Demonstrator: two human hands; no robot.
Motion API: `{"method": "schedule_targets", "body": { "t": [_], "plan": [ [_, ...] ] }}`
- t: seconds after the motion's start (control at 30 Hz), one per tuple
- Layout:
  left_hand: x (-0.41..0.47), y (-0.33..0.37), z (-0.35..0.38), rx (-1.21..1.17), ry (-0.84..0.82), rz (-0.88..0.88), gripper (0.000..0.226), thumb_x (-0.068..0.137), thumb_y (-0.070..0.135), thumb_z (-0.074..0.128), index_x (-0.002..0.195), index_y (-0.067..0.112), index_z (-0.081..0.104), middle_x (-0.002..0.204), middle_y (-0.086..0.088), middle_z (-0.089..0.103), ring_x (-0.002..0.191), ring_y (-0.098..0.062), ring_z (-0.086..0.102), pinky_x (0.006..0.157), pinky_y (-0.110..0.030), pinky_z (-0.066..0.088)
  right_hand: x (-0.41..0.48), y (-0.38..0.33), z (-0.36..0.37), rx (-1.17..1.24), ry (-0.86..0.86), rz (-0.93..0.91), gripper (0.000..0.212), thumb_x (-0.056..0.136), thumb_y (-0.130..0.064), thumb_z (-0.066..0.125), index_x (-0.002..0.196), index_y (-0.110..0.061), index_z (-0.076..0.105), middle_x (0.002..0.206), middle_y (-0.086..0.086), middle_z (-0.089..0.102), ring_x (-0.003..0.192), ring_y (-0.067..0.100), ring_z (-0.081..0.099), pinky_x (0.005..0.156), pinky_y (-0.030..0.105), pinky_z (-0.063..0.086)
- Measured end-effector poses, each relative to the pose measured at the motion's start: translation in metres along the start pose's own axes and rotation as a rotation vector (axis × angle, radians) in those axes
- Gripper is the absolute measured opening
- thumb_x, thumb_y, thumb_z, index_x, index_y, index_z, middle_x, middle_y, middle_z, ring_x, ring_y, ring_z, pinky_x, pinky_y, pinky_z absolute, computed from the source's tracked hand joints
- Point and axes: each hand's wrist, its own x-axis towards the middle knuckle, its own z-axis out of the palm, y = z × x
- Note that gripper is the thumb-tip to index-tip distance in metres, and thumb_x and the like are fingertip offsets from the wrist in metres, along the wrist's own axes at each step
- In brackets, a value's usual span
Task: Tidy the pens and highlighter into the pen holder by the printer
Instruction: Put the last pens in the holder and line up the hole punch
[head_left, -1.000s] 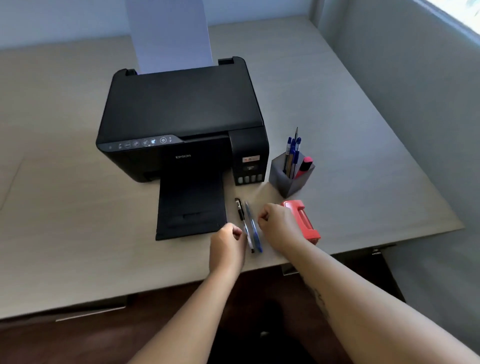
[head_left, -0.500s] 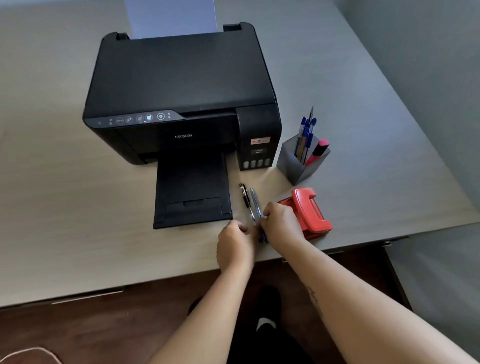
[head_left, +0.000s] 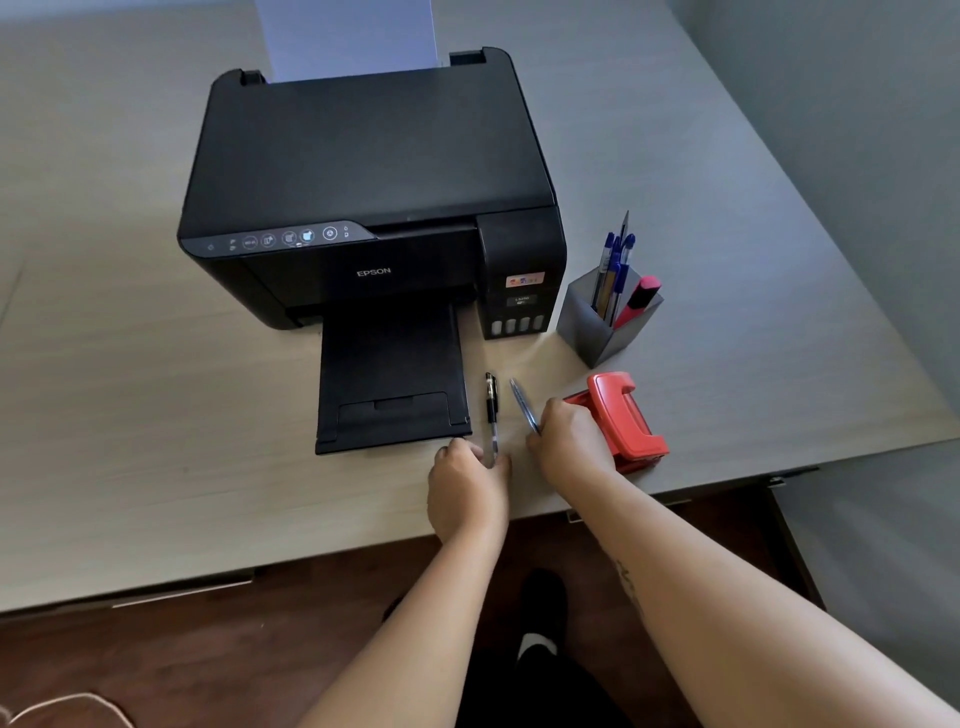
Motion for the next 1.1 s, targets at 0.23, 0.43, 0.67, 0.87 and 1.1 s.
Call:
{"method": "schedule_targets", "body": {
  "t": [0.23,0.43,0.67,0.87,1.1],
  "plan": [
    [-0.001,0.001,0.005,-0.065,0.0,-0.033,0.009,0.083,0.028,0.064,0.081,0.019,0.063,0.089,0.0,0.067,0.078,-0.024,0.063,0.06,-0.03,0.046,0.0,0.002,-0.003,0.05,-0.005,0.019,0.017,0.088,-0.017,0.06,0.102,-0.007,0.062,0.097,0.013,0.068,0.088,0.03,0.068,0.073,0.039,0.058],
    [-0.008,0.001,-0.019,-0.193,-0.085,0.068,0.011,0.086,0.022,0.065,0.083,0.012,0.068,0.084,-0.004,0.069,0.069,-0.016,0.06,0.056,-0.024,0.044,-0.008,-0.007,-0.02,0.248,-0.005,0.034,0.01,0.085,-0.016,0.064,0.087,-0.006,0.063,0.081,0.011,0.066,0.068,0.025,0.066,0.058,0.034,0.057],
    [-0.015,0.032,-0.046,-0.347,-0.2,0.209,0.016,0.089,0.029,0.063,0.082,0.015,0.067,0.074,-0.002,0.071,0.058,-0.009,0.06,0.052,-0.022,0.041,-0.012,-0.025,-0.081,0.413,0.113,-0.079,0.014,0.086,-0.01,0.061,0.072,-0.01,0.059,0.067,0.003,0.055,0.06,0.016,0.052,0.05,0.023,0.042],
    [-0.012,0.085,-0.061,-0.374,-0.24,0.362,0.009,0.083,0.024,0.067,0.082,0.015,0.069,0.074,-0.002,0.072,0.068,-0.011,0.067,0.064,-0.03,0.052,-0.004,-0.02,-0.137,0.556,0.277,-0.123,0.008,0.082,-0.009,0.061,0.088,-0.004,0.059,0.08,0.006,0.057,0.066,0.019,0.049,0.052,0.024,0.039],
    [0.006,0.149,-0.058,-0.347,-0.152,0.559,0.007,0.082,0.018,0.071,0.085,0.014,0.067,0.075,0.005,0.065,0.064,-0.003,0.058,0.058,-0.012,0.046,0.012,0.004,-0.178,0.698,0.292,-0.155,0.012,0.087,-0.01,0.059,0.097,-0.017,0.059,0.079,0.005,0.063,0.071,0.026,0.06,0.058,0.033,0.046]
  ]
}}
